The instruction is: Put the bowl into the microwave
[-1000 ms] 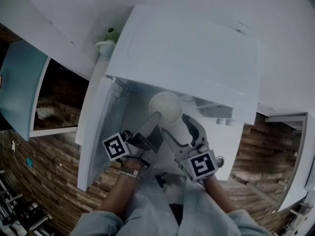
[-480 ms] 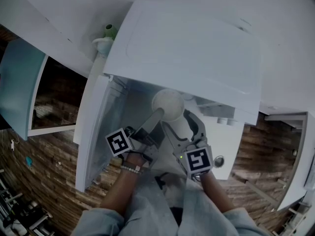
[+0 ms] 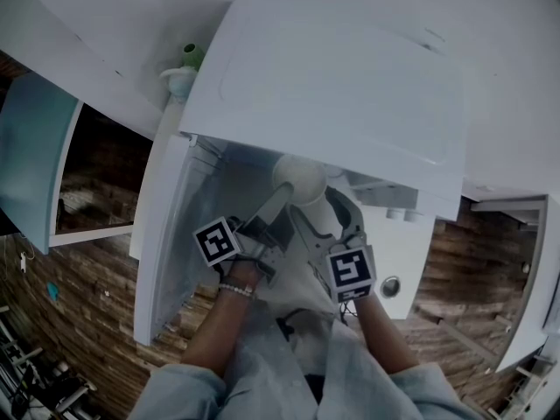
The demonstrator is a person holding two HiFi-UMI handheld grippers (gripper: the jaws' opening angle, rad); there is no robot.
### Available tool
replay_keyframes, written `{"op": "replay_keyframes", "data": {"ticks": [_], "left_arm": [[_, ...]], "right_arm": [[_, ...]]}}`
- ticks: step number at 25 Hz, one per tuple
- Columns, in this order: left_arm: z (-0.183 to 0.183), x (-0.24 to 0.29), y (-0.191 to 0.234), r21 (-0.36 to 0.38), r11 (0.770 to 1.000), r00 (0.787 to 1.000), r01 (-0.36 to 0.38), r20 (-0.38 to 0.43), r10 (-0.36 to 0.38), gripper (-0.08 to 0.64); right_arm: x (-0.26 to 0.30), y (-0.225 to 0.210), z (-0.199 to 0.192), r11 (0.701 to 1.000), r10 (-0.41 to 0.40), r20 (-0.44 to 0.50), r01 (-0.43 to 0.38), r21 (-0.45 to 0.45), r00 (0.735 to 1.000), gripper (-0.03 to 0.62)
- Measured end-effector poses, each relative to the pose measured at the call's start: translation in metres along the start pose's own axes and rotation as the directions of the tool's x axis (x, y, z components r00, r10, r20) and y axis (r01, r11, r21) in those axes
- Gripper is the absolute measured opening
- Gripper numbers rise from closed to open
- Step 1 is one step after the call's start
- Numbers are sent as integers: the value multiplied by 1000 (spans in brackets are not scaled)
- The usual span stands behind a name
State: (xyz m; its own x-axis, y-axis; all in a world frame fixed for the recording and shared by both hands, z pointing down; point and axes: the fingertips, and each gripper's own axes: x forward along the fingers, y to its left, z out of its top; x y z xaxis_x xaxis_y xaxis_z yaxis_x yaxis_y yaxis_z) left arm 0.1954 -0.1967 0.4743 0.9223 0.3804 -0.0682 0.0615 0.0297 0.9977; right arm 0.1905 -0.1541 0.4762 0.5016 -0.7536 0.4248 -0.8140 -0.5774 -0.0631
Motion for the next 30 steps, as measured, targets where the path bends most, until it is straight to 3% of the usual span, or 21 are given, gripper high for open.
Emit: {"op": "replay_keyframes", "data": {"ticks": [16, 23, 30], "left_arm": [[21, 17, 30, 2, 997, 997, -76, 29, 75, 242], [25, 21, 33, -25, 998, 998, -62, 25, 62, 242], [25, 24, 34, 15, 995, 995, -97, -6, 97, 236]], "right_arm": [[32, -18, -9, 1000, -11, -55, 10, -29, 998, 284], [38, -20, -10, 999, -13, -68, 11, -30, 998, 284], [44, -24, -8, 999, -28, -79, 26, -25, 996, 284]]}}
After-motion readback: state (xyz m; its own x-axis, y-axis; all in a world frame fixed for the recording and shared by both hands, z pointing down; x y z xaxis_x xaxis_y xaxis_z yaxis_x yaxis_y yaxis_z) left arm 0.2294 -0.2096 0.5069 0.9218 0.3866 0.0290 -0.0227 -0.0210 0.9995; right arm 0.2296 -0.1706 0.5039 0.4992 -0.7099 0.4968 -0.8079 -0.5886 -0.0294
